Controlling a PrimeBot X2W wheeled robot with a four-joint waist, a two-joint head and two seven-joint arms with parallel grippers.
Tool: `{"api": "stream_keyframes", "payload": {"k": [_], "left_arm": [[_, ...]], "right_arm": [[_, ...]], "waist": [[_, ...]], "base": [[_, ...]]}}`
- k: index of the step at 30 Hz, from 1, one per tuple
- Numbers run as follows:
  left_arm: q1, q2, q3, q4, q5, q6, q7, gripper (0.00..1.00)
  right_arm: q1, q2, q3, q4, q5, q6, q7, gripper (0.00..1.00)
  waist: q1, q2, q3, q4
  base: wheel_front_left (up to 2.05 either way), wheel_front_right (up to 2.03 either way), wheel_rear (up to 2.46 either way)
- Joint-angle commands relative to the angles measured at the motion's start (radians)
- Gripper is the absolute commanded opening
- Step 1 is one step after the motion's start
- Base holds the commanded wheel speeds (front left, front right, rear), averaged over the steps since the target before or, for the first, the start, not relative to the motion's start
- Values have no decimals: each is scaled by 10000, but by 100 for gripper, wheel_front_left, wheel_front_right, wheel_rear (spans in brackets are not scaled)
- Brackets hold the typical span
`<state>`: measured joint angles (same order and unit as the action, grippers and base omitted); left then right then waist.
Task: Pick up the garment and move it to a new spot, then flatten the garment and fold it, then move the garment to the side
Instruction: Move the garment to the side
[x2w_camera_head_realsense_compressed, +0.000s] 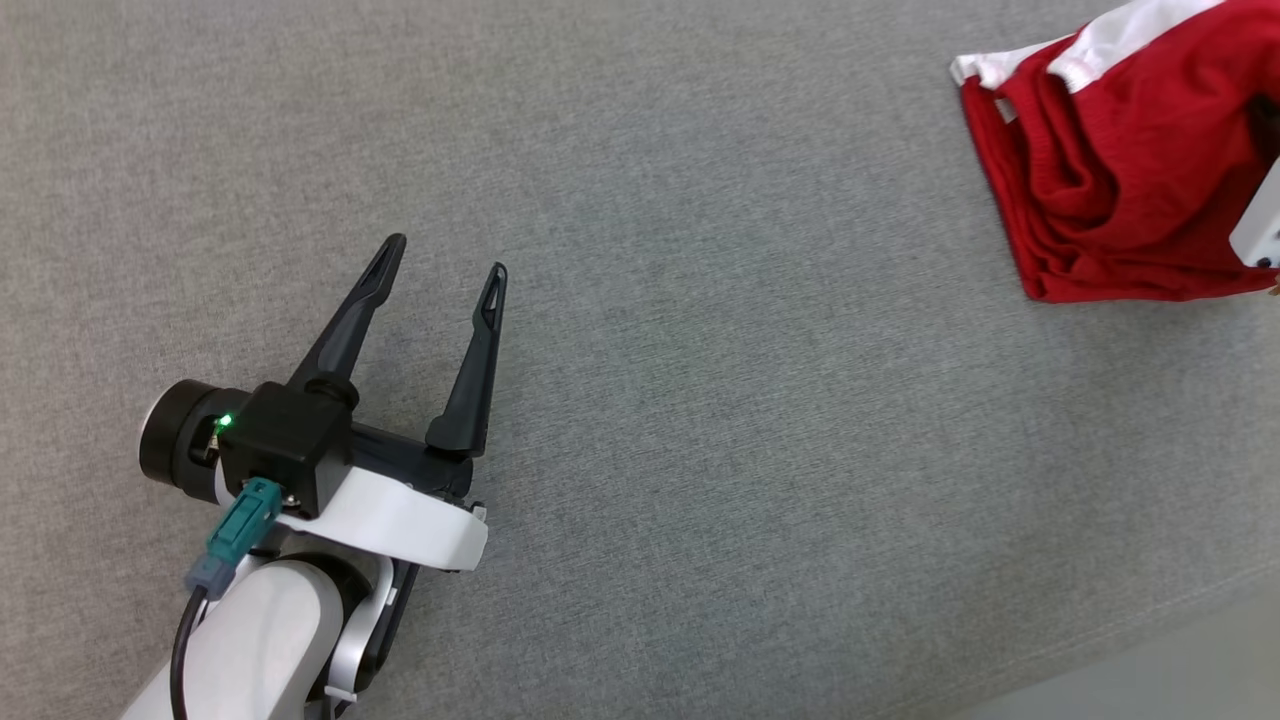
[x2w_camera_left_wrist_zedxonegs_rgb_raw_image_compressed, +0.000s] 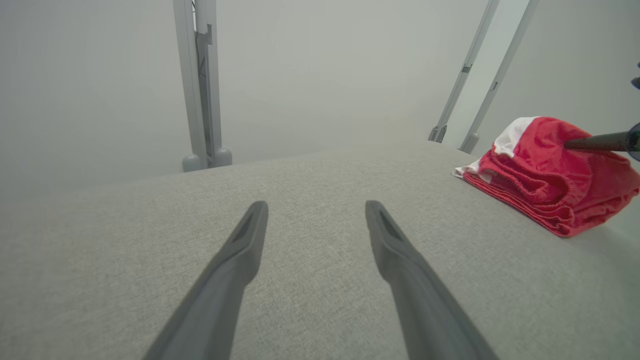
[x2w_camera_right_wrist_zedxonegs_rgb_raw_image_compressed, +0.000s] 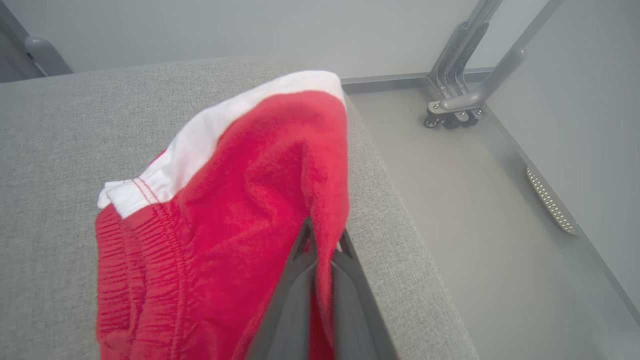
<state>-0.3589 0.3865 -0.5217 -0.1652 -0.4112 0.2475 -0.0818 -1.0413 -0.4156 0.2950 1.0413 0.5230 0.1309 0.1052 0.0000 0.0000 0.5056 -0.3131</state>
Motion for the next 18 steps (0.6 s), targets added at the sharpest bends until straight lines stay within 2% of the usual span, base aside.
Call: {"api": "stream_keyframes", "payload": {"k": [1,5,7,8,9,18], "left_arm": [[-182,46,28,-65,96,38,5,100],[-263,128,-21,-242,182,96,170,100],[-301,147,-54,-304,216,110,244,100],[-327,156,-61,-330,232,109,256,100],[-344,166,-66,-353,253,109,283,100],[-217,218,-20,-344,185,233,271,100]], "right_arm": [[-135,-32,-12,93,-75,-3,-112,0],[-508,5,-2,807,-611,-3,-783,1],[-649,62,-21,1231,-916,-3,-1155,47],[-714,82,-47,1451,-1024,-3,-1308,89],[-779,101,-104,1655,-1132,-3,-1475,100],[-910,87,-497,2343,-1682,-3,-2191,100]], "waist": [[0,0,145,87],[0,0,346,185],[0,0,420,244],[0,0,448,272],[0,0,469,292],[0,0,338,290]], "base": [[0,0,0],[0,0,0],[0,0,0],[0,0,0],[0,0,0],[0,0,0]]}}
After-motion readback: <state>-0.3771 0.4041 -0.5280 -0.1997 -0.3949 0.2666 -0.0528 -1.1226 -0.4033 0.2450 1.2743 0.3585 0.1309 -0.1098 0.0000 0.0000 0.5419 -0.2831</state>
